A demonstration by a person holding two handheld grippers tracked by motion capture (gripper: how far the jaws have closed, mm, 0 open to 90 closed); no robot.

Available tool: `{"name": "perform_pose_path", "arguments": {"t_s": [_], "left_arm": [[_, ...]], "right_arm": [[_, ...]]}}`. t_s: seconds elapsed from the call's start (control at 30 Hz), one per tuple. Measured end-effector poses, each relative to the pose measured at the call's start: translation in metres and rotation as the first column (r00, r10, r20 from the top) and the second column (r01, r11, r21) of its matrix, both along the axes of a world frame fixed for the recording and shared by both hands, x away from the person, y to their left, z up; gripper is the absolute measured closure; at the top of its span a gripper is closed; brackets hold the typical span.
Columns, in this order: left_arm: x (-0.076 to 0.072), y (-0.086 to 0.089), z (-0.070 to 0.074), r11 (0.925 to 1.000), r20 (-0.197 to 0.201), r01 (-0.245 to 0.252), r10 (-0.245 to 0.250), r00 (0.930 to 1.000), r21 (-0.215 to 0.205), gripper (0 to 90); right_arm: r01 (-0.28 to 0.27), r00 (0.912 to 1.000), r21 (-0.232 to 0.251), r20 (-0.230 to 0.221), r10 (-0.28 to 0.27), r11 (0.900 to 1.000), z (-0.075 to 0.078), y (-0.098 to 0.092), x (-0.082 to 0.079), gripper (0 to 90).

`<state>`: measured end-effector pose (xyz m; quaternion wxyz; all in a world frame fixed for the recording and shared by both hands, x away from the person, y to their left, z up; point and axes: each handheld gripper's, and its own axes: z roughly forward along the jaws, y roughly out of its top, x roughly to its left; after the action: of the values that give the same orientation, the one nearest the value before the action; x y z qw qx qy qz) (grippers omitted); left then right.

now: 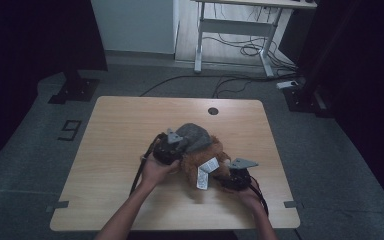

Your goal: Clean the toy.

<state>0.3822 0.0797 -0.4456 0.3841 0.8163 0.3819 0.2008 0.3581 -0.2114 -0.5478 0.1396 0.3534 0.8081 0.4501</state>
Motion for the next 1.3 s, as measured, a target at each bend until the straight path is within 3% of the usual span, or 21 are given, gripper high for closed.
{"name": "perform_pose_path", "arguments": {"t_s": [0.1, 0.13, 0.17, 0.2, 0.27, 0.33, 0.4, 0.47, 0.57, 0.67, 0.77, 0.83, 1.0, 1.07, 1.17, 1.3], "left_arm": [[-0.006, 0.011, 0.003, 0.9999, 0.025, -0.012, 0.012, 0.9996, 0.003, 77.0], [-0.011, 0.024, 0.006, 0.9992, 0.054, -0.036, 0.035, 0.9979, 0.017, 77.0], [-0.013, 0.031, 0.007, 0.9985, 0.059, -0.052, 0.051, 0.9970, 0.017, 77.0], [-0.013, 0.031, 0.007, 0.9985, 0.059, -0.052, 0.051, 0.9970, 0.017, 77.0], [-0.015, 0.055, 0.002, 0.9953, 0.049, -0.095, 0.094, 0.9943, 0.019, 77.0], [-0.016, 0.062, -0.001, 0.9937, 0.040, -0.111, 0.110, 0.9931, 0.016, 76.9], [-0.016, 0.079, -0.016, 0.9899, -0.003, -0.142, 0.142, 0.9899, -0.009, 77.0], [-0.017, 0.088, -0.034, 0.9851, -0.063, -0.157, 0.152, 0.9863, -0.071, 77.1], [-0.017, 0.093, -0.052, 0.9814, -0.108, -0.169, 0.159, 0.9813, -0.091, 77.3], [-0.012, 0.093, -0.062, 0.9809, -0.141, -0.176, 0.164, 0.9764, -0.082, 77.3], [0.000, 0.093, -0.068, 0.9734, -0.169, -0.189, 0.166, 0.9715, -0.129, 77.3], [0.003, 0.092, -0.068, 0.9724, -0.171, -0.192, 0.168, 0.9709, -0.133, 77.1], [0.012, 0.091, -0.046, 0.9741, -0.149, -0.181, 0.161, 0.9757, -0.135, 76.6], [0.012, 0.089, -0.021, 0.9717, -0.088, -0.166, 0.153, 0.9843, -0.168, 76.3], [0.012, 0.075, 0.001, 0.9764, -0.032, -0.131, 0.127, 0.9913, -0.172, 76.1], [0.019, 0.048, 0.014, 0.9863, -0.030, -0.075, 0.072, 0.9970, -0.147, 75.9]], "right_arm": [[-0.001, 1.0000, -0.002, 0.000, 0.001, 1.000, 0.000, 0.001, 0.000, 60.3], [0.000, 1.0000, -0.001, 0.001, 0.000, 1.000, 0.000, 0.000, 0.000, 60.3], [0.001, 1.0000, -0.001, 0.000, -0.001, 1.000, 0.000, 0.000, 0.000, 60.3], [0.001, 1.0000, -0.001, 0.000, -0.001, 1.000, 0.000, 0.000, 0.000, 60.3], [0.004, 1.0000, 0.000, -0.001, -0.004, 1.000, 0.000, 0.000, -0.001, 60.3], [0.003, 1.0000, 0.000, -0.001, -0.003, 1.000, 0.000, 0.000, -0.001, 60.3], [0.004, 1.0000, 0.001, -0.002, -0.004, 1.000, 0.000, 0.000, -0.001, 60.3], [0.004, 1.0000, 0.001, -0.003, -0.004, 1.000, -0.001, 0.000, -0.001, 60.3], [0.006, 1.0000, 0.005, -0.007, -0.006, 1.000, -0.001, 0.001, 0.001, 60.5], [0.016, 0.9999, 0.007, -0.004, -0.016, 1.000, -0.002, 0.003, 0.003, 60.8], [0.021, 0.9998, -0.004, 0.002, -0.021, 1.000, -0.002, 0.006, 0.009, 61.0], [0.032, 0.9994, -0.015, 0.010, -0.032, 0.999, -0.001, 0.007, 0.014, 61.2], [0.059, 0.9982, -0.003, 0.012, -0.059, 0.998, -0.003, 0.003, 0.022, 61.3], [0.061, 0.9981, -0.007, 0.011, -0.061, 0.998, -0.003, -0.001, 0.022, 61.3], [0.061, 0.9981, -0.017, 0.011, -0.061, 0.998, -0.002, -0.002, 0.021, 60.8], [0.066, 0.9978, -0.028, 0.010, -0.065, 0.997, -0.001, -0.003, 0.018, 60.2]]}}
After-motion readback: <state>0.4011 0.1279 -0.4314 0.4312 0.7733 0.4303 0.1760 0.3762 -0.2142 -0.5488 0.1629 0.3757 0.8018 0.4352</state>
